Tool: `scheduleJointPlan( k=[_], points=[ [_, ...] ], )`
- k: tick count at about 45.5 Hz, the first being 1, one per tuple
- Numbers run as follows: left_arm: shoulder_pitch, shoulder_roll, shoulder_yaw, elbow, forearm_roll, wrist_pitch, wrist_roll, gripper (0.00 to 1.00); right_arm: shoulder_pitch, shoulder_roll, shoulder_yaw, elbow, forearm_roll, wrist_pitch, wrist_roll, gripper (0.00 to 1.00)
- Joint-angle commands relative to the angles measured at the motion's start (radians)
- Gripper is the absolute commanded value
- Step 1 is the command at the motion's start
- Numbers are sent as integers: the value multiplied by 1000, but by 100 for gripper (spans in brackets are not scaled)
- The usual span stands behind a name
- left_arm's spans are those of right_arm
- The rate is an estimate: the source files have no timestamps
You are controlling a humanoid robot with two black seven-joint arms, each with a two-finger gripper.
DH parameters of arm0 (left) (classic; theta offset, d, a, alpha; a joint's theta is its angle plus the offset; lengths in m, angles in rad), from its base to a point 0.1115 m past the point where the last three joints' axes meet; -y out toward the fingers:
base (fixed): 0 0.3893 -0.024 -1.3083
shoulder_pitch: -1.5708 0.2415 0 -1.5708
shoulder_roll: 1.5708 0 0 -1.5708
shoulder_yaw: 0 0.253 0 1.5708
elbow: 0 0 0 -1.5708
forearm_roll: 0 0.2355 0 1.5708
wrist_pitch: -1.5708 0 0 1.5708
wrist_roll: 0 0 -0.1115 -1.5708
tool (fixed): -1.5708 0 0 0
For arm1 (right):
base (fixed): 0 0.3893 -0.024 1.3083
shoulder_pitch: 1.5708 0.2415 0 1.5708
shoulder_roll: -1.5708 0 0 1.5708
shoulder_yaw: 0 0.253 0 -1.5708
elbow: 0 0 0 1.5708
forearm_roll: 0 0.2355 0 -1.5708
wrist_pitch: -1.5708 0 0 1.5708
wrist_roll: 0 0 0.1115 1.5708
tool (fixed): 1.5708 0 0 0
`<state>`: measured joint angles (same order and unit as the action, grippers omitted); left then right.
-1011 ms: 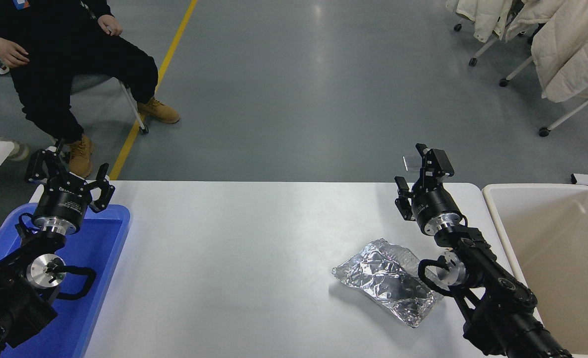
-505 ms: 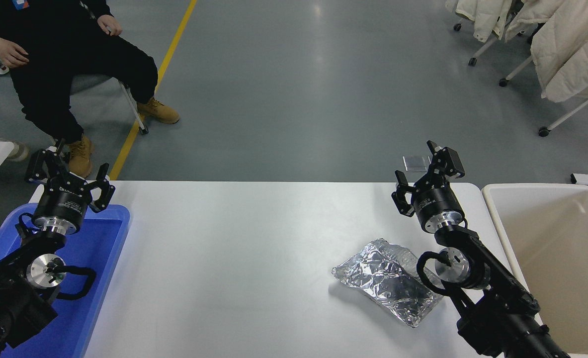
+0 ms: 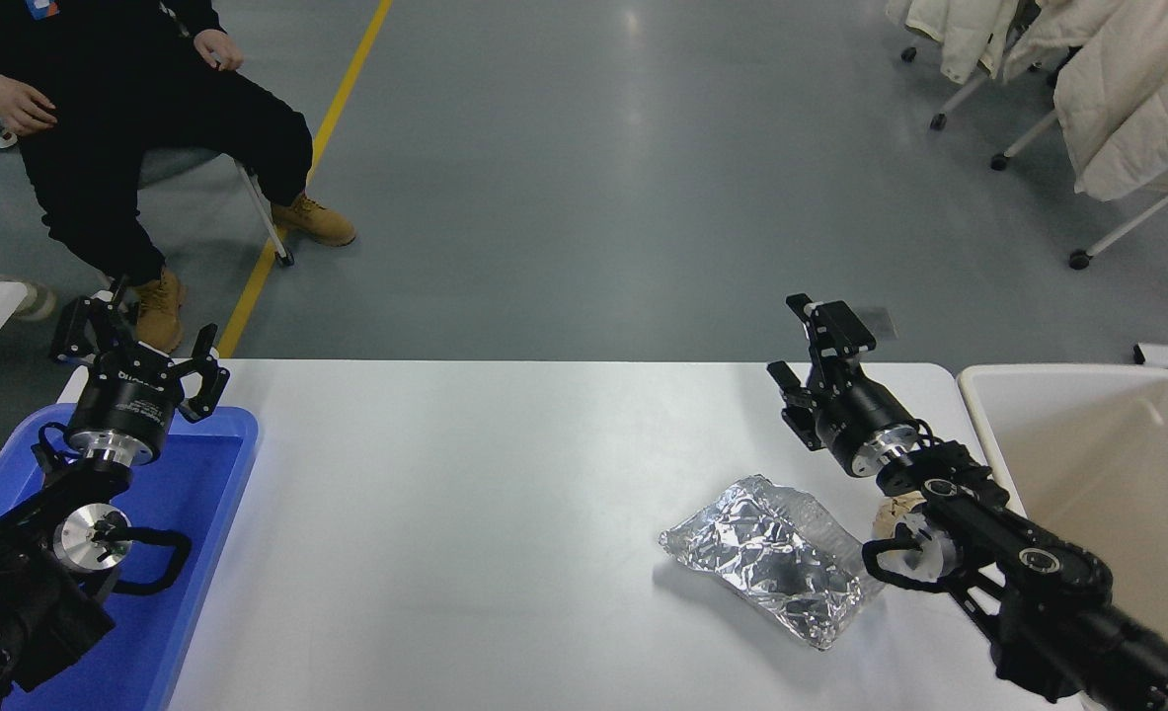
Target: Clean the table surface
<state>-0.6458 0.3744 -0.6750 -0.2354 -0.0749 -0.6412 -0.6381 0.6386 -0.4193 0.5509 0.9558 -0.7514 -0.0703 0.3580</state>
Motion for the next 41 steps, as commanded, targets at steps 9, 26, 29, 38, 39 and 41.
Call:
scheduleJointPlan(
  k=[9,26,29,38,39,41],
  points=[
    [0,0,0,-1,0,0,0,100,239,-433,-542,377,-31,56,-273,100],
    [0,0,0,1,1,0,0,100,286,-634,-588,549,142,196,-536,100],
    [0,0,0,-1,0,-2,0,100,286,-653,-615,577,175,198,-554,100],
    [0,0,0,1,1,0,0,100,266,-625,-675,601,302,176,-570,99],
    [0,0,0,-1,0,0,0,100,263,-616,-675,601,317,175,-570,99],
    [0,0,0,1,1,-2,0,100,253,-595,-675,601,345,155,-570,99]
  ],
)
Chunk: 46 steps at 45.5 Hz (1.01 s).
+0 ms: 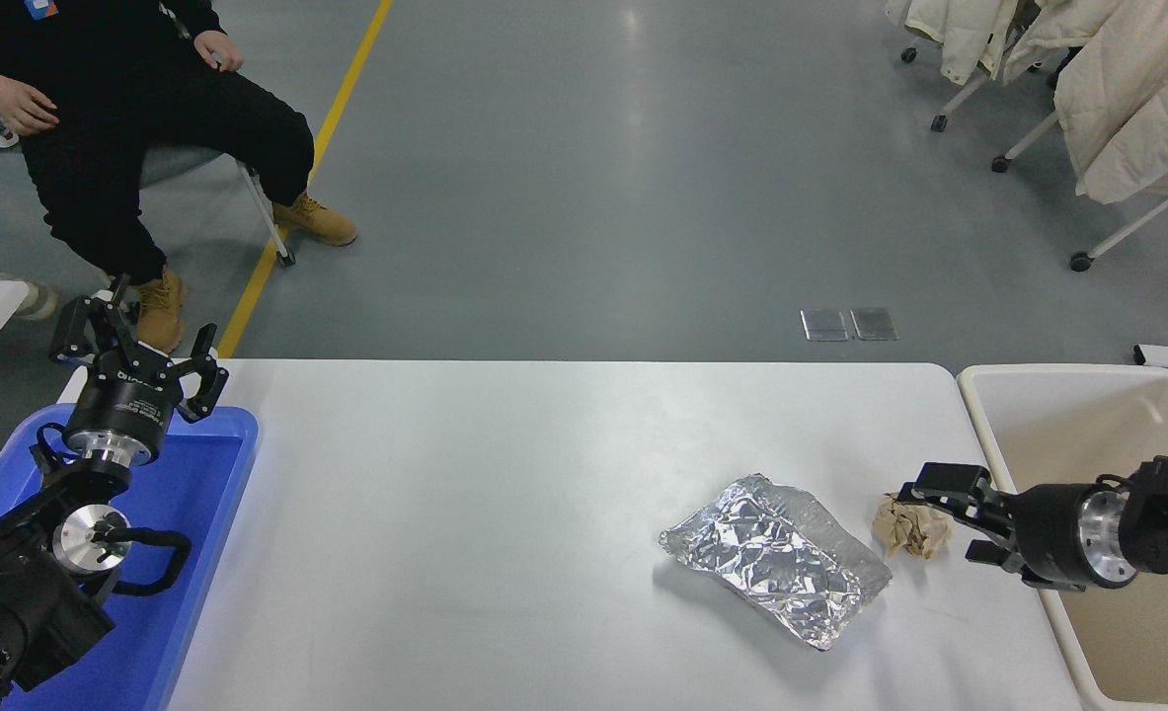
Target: Clean the table surface
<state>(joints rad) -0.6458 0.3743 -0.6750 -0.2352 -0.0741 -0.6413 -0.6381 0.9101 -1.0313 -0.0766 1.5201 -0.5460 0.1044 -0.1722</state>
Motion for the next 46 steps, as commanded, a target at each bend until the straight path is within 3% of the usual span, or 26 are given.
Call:
scheduleJointPlan(
  k=[1,24,46],
  points=[
    [0,0,0,-1,0,0,0,100,-23,23,-48,35,144,-29,-40,99],
    [0,0,0,1,0,0,0,100,-132,197,-37,-93,146,-111,-35,98],
    [0,0,0,1,0,0,0,100,-129,316,-9,-181,179,-178,-38,96]
  ],
)
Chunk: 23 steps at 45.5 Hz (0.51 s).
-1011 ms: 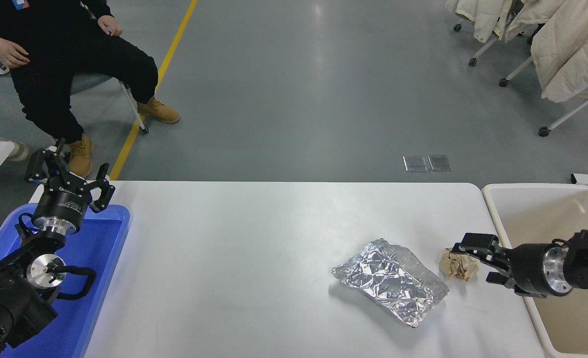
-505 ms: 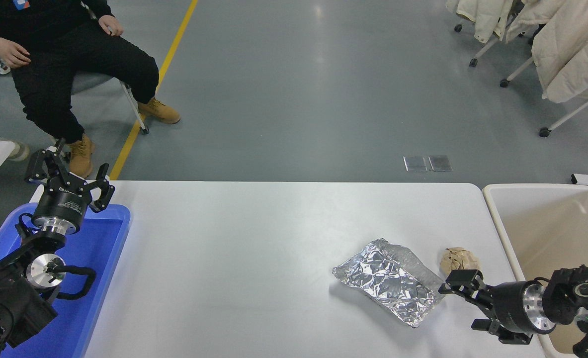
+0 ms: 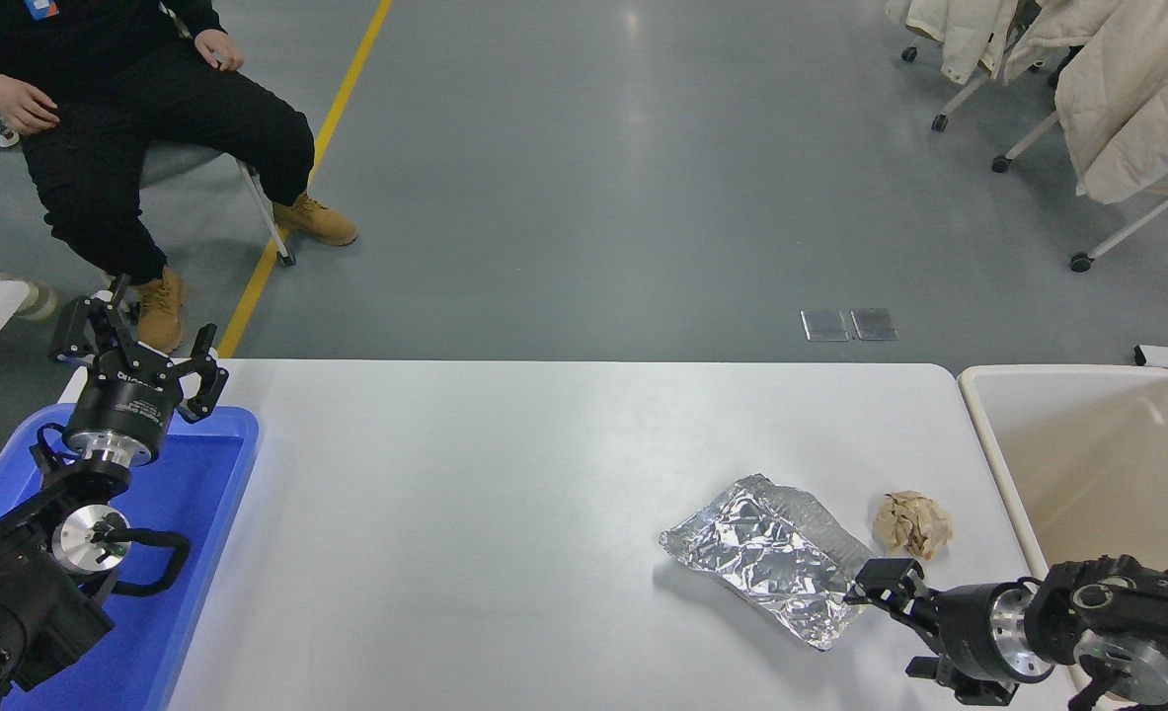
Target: Clean the table surface
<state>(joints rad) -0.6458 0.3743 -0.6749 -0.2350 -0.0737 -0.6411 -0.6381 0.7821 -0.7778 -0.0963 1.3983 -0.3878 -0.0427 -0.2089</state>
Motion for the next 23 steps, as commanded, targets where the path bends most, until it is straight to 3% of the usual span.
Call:
scheduleJointPlan(
  k=[1,11,17,20,23],
  points=[
    [0,0,0,0,0,0,0,100,-1,72,10,-71,21,-35,-1,96],
    [0,0,0,-1,0,0,0,100,-6,100,4,-114,4,-37,-3,90],
    [0,0,0,0,0,0,0,100,-4,100,-2,-114,1,-34,-3,78],
    [0,0,0,-1,0,0,0,100,-3,103,-3,-114,1,-28,-3,68],
    [0,0,0,0,0,0,0,100,-1,127,-5,-113,-14,-25,-9,43]
  ],
)
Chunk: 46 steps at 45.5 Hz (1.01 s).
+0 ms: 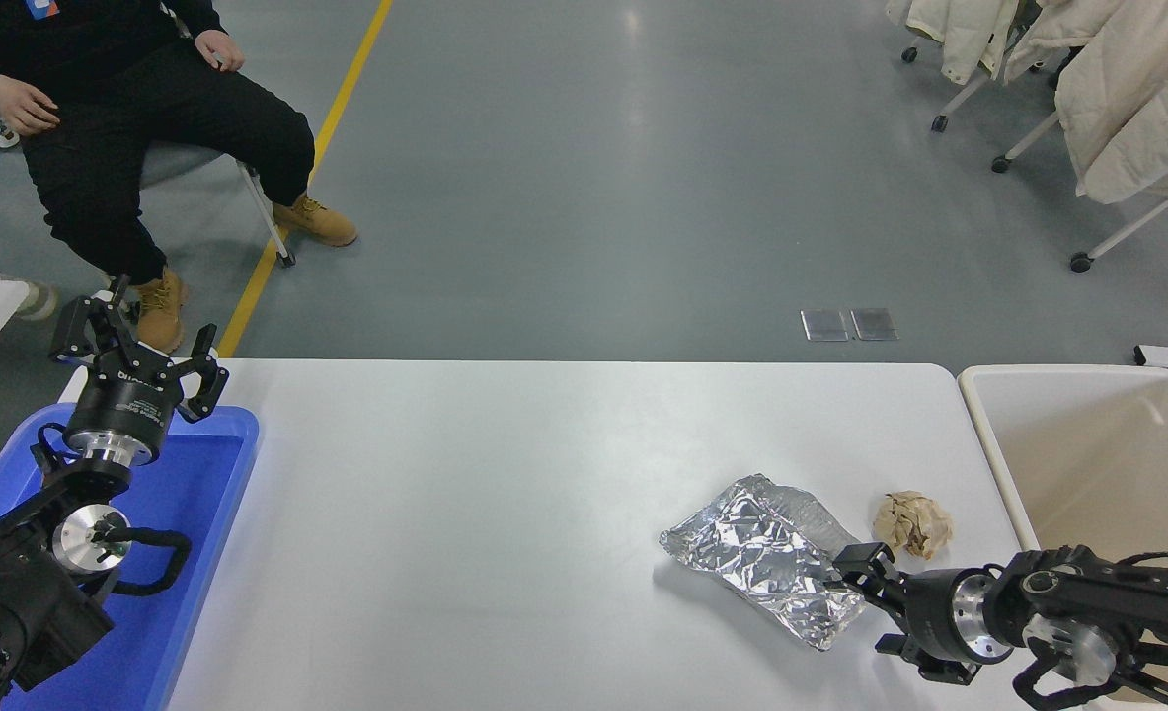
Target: Clean the table surface
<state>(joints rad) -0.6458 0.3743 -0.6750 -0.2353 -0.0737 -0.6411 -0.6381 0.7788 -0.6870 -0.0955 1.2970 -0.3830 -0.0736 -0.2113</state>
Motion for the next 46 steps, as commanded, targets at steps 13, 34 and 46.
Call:
scheduleJointPlan(
  k=[13,34,46],
  points=[
    [0,0,0,-1,0,0,0,100,5,41,-4,-7,-50,41,-43,0],
    [0,0,0,-1,0,0,0,100,37,-17,-4,48,-36,43,-43,0],
    [0,0,0,1,0,0,0,100,131,-218,-10,205,-39,97,-68,0]
  ],
)
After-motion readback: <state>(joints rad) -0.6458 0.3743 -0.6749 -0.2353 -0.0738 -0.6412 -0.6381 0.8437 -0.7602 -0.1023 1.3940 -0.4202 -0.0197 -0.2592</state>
